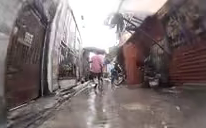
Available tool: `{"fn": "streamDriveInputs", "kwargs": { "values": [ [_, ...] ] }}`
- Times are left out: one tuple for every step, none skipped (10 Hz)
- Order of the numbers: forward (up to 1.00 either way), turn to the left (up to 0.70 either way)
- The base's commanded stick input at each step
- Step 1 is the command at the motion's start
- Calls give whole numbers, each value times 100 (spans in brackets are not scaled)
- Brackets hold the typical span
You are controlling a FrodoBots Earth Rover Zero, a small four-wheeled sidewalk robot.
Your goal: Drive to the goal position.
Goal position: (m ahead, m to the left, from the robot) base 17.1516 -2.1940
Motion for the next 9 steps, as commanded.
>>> {"fn": "streamDriveInputs", "kwargs": {
  "values": [
    [99,0],
    [99,0],
    [99,0],
    [99,0],
    [99,0],
    [99,0],
    [99,0],
    [99,-11],
    [99,-30]
  ]
}}
